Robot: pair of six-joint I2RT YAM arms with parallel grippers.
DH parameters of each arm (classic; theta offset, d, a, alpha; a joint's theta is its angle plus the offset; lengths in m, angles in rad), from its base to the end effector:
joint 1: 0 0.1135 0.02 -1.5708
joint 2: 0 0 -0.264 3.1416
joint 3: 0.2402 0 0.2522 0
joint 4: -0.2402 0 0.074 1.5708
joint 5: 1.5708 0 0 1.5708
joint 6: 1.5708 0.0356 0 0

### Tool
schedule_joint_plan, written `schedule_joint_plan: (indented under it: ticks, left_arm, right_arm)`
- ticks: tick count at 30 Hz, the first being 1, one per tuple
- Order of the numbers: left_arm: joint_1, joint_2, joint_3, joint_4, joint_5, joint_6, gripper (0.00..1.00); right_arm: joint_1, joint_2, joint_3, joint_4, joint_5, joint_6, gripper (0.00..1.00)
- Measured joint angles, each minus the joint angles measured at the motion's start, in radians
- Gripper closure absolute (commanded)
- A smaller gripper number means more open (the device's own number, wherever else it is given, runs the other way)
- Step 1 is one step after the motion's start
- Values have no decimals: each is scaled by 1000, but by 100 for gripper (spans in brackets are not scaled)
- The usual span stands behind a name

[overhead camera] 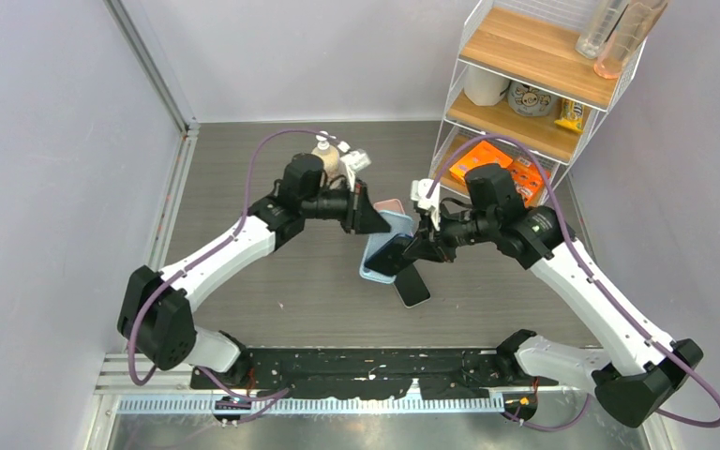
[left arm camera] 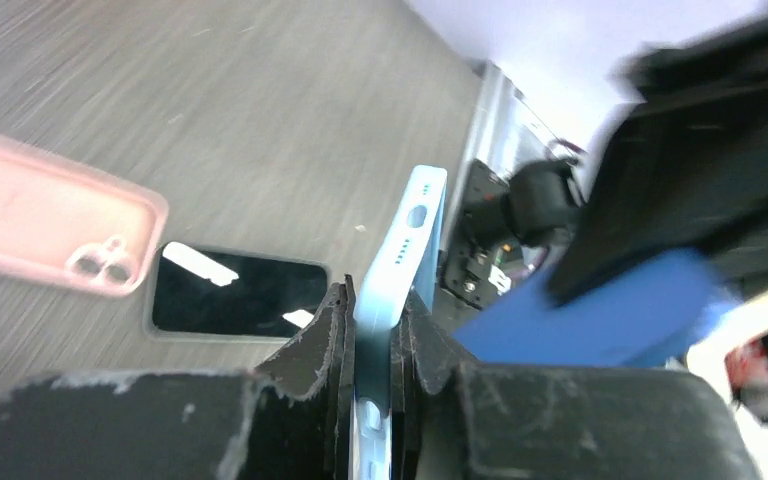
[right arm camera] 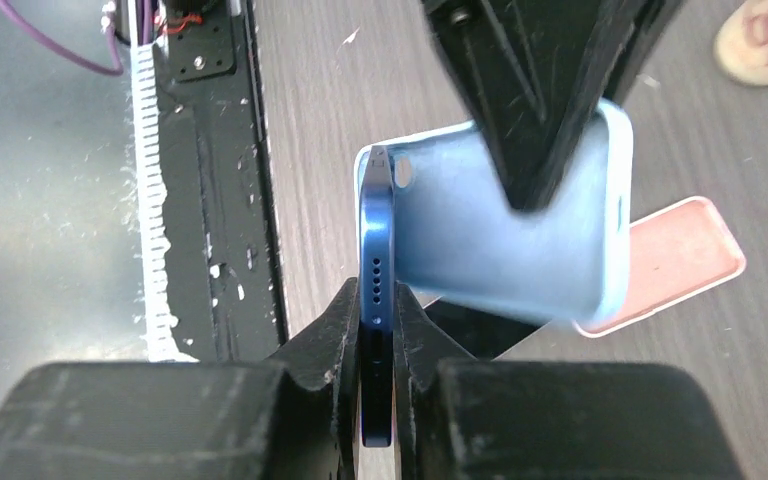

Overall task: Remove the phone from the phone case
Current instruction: Place the phone case at the center of the board.

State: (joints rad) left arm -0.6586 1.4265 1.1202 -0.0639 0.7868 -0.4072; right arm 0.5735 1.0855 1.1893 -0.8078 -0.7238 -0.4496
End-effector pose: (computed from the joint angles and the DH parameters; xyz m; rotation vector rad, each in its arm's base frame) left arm 0.2425 -0.2195 0.3222 0.8286 1.9460 -1.4349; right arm 0.1645 0.1343 0.3669 -1.3972 1.7104 0.8843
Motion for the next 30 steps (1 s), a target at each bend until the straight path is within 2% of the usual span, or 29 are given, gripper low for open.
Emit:
schedule_joint_plan:
  ticks: [5, 9, 21, 26, 30]
  left_arm:
    - [174, 24, -93, 1, -55, -79, 100]
    - [277, 116, -99, 2, -69, -116, 100]
    - [385, 303, -87, 37, -87, -244, 100]
    - [402, 408, -38, 77, -87, -292, 94]
    - [404, 489, 11, 110, -87, -341, 82]
  right_arm:
    - [-50, -67, -1, 68, -7, -5, 95]
    - [-77, -111, -1, 98, -11, -4, 95]
    - [-110, -120, -51, 105, -22, -3, 95]
    - [-124, -126, -59, 105, -23, 1, 95]
    - [-135, -134, -61, 104, -23, 0, 95]
